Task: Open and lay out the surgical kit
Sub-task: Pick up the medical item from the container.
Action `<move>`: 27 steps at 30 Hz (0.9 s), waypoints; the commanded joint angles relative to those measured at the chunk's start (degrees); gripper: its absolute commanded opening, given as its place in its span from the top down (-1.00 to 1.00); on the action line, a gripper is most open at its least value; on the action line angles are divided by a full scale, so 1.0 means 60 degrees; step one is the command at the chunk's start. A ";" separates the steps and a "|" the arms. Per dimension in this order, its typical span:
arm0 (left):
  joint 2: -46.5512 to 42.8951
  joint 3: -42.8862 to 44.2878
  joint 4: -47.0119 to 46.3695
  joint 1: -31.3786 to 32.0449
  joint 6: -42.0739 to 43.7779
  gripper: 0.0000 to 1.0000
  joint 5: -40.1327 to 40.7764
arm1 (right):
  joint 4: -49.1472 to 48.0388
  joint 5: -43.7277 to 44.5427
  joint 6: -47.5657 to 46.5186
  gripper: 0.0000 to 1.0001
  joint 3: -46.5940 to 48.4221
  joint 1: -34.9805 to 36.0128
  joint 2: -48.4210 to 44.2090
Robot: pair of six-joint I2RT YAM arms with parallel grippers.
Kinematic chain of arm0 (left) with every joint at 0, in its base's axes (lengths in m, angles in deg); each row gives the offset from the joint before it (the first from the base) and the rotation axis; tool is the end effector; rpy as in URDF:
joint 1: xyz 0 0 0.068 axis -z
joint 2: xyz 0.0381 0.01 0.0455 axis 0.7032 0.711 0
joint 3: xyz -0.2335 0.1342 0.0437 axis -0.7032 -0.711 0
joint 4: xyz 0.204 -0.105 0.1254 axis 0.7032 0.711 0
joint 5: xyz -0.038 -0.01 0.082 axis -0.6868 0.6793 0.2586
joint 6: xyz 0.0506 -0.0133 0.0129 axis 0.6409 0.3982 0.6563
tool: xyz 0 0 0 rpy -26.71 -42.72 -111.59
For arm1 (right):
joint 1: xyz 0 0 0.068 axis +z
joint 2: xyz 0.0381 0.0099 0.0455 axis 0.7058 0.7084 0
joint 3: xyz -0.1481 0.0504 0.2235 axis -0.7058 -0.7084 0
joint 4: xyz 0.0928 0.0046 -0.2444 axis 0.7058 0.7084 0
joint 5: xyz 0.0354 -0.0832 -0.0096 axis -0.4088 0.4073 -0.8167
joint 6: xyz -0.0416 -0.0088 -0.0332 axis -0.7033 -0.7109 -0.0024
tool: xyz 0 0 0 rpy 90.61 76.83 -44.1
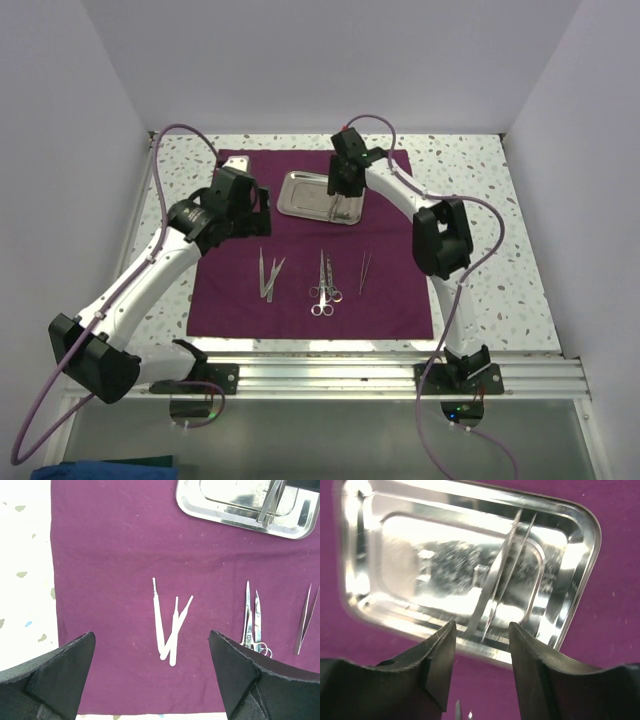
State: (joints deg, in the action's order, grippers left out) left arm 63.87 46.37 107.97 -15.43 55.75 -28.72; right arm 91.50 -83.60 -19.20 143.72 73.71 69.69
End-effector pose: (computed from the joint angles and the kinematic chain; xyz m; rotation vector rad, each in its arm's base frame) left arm 0.2322 -0.1170 0.3372 -0.1207 2.3893 -0.0729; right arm 0.4393 0.2372 0.2286 0.0542 2.5066 0.2923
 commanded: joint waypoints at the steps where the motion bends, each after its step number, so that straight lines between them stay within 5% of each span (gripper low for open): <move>1: -0.0497 -0.0242 0.0107 -0.0188 0.0313 -0.99 0.0143 | 0.1088 0.0761 -0.0093 0.03 0.1332 -0.0218 0.0834; 27: -0.0644 -0.0726 -0.0186 -0.0965 0.1339 -0.99 -0.0077 | 0.2612 0.1493 -0.0064 0.15 0.3883 -0.0101 0.3413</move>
State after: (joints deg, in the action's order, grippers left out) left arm 61.35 42.10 108.21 -20.67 62.31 -28.99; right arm 102.60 -77.09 -19.14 163.74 72.29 87.39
